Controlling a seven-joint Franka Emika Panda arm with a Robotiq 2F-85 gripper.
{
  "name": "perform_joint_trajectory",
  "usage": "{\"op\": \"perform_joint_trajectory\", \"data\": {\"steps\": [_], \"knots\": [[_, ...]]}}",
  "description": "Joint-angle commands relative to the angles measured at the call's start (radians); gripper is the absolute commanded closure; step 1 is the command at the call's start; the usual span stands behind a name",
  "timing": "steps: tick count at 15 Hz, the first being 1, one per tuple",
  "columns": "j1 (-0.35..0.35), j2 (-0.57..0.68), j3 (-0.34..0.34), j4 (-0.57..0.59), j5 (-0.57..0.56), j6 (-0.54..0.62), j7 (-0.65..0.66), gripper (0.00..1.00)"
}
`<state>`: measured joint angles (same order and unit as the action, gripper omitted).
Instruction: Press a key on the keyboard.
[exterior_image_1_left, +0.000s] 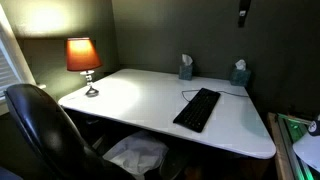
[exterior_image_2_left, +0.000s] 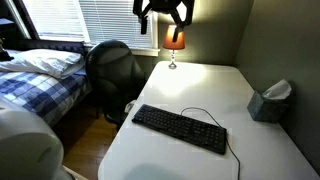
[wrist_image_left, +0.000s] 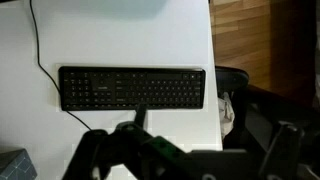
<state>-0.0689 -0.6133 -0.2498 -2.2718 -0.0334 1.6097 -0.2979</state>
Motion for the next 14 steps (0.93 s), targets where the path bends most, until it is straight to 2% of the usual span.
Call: {"op": "perform_joint_trajectory", "data": {"steps": [1,7,14], "knots": [[-0.011,0.003,0.008,0.003,0.005,-0.003,-0.005,0.0],[-0.006,0.031,0.022,-0.005,-0.005,0.004,0.002,0.0],[-0.009,0.12,0.083,-0.09,-0.058,0.103,0.051,0.0]]}}
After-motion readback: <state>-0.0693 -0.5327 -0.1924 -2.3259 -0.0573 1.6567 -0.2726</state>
